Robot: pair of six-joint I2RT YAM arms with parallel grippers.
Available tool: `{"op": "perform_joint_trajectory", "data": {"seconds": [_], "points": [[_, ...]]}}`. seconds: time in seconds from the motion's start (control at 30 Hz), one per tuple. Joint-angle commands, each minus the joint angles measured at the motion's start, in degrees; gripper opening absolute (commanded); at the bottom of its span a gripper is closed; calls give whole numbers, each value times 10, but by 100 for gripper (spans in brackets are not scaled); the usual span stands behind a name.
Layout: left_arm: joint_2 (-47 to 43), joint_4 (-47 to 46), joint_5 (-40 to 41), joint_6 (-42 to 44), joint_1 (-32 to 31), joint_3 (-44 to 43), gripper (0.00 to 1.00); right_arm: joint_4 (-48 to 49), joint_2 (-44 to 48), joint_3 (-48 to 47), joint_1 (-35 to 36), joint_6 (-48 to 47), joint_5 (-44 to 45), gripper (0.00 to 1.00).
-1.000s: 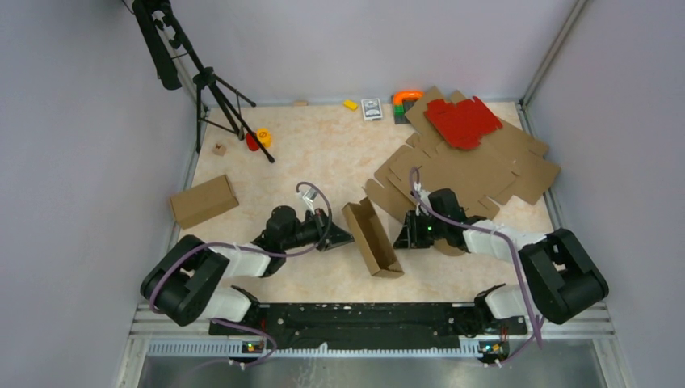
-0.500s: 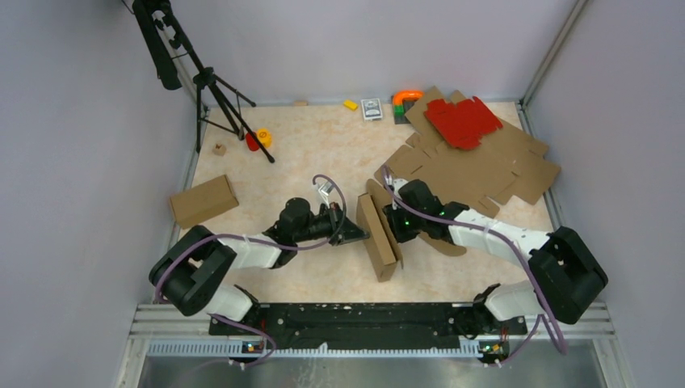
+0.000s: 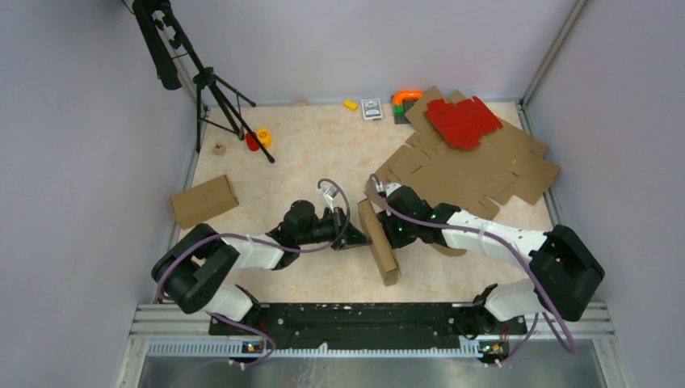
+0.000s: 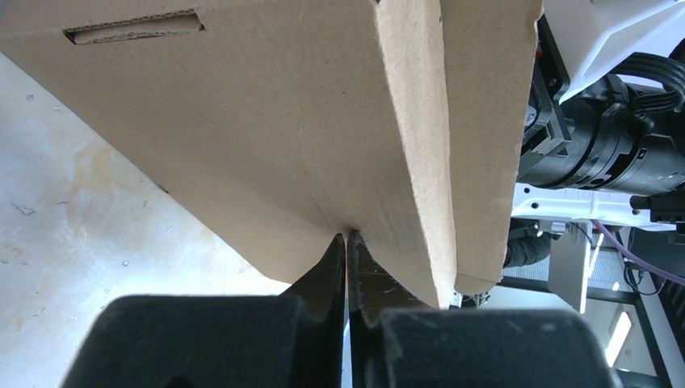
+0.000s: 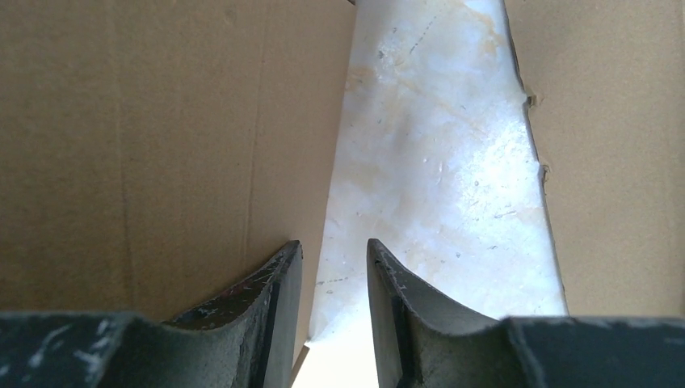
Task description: Fold the paper box
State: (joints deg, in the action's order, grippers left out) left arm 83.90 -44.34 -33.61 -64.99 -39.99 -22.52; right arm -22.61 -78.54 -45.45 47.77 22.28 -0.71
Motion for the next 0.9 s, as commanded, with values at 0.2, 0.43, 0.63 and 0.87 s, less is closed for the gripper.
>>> {"op": "perform_joint_trajectory", "data": {"seconds": [0.2, 0.43, 0.63, 0.87], "points": [[-45, 12, 26, 12, -20, -9, 15, 27, 34, 1, 12, 25, -31, 38], [-87, -31, 19, -17, -20, 16, 40, 70, 75, 45, -15, 45, -87, 38], [-110, -6, 22, -19, -20, 18, 56, 73, 77, 47, -15, 45, -94, 38], [-116, -22, 36, -26, -20, 37, 69, 80, 68, 55, -15, 45, -88, 38]]}}
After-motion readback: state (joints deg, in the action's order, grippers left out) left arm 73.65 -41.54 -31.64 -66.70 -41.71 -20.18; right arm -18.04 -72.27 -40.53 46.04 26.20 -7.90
